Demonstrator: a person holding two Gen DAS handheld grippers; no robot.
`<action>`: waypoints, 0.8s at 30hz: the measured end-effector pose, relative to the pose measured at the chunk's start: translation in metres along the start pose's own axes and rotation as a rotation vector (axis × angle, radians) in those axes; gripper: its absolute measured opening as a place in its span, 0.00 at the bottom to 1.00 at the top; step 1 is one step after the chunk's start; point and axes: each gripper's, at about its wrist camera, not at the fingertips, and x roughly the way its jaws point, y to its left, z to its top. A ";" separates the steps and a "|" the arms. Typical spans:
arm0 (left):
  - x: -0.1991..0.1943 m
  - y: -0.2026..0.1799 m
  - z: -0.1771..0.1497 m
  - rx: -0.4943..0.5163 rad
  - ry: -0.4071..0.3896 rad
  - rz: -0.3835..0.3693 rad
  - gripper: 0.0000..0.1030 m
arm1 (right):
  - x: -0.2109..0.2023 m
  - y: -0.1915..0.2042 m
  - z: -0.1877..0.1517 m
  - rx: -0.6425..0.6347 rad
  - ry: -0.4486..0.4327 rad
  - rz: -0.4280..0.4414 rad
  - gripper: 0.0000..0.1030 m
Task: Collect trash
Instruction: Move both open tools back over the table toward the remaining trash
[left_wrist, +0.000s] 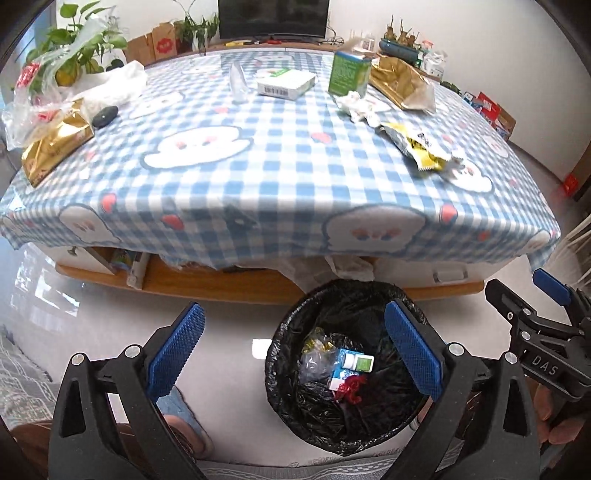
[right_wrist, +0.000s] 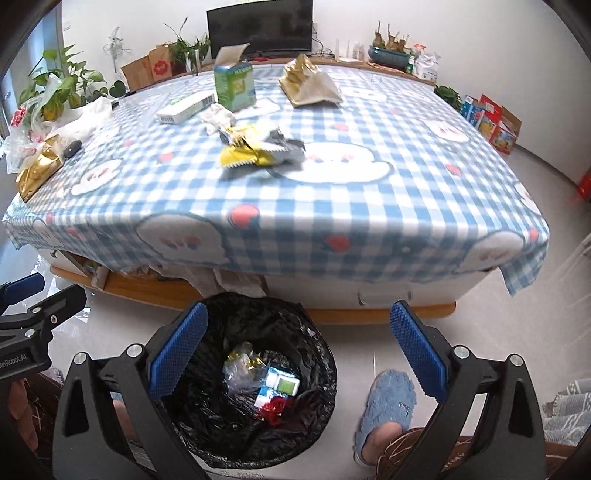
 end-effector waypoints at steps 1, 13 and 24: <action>-0.001 0.002 0.003 0.000 -0.002 0.002 0.93 | -0.001 0.002 0.004 -0.005 -0.007 0.003 0.92; -0.003 0.024 0.055 -0.021 -0.037 0.013 0.93 | -0.007 0.018 0.054 -0.012 -0.071 0.031 0.92; 0.026 0.045 0.123 -0.057 -0.043 0.030 0.93 | 0.018 0.036 0.094 -0.054 -0.076 0.041 0.92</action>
